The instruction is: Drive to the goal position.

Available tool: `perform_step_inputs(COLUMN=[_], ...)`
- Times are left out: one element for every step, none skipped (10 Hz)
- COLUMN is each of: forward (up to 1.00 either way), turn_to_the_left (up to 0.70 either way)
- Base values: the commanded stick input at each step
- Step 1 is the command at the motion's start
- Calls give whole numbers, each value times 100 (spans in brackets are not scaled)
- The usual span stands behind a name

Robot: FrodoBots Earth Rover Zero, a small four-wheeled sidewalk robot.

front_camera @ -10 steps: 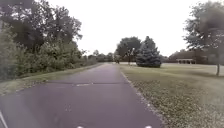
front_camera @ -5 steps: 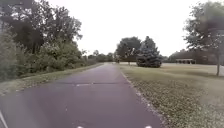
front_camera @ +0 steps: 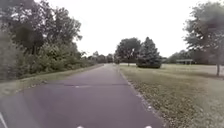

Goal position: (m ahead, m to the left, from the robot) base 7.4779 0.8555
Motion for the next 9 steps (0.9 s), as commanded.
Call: perform_step_inputs(forward=[70, 70, 70, 70, 70, 70, 70, 70, 70], turn_to_the_left=[1, 1, 1, 0, 1, 1, 1, 1, 1])
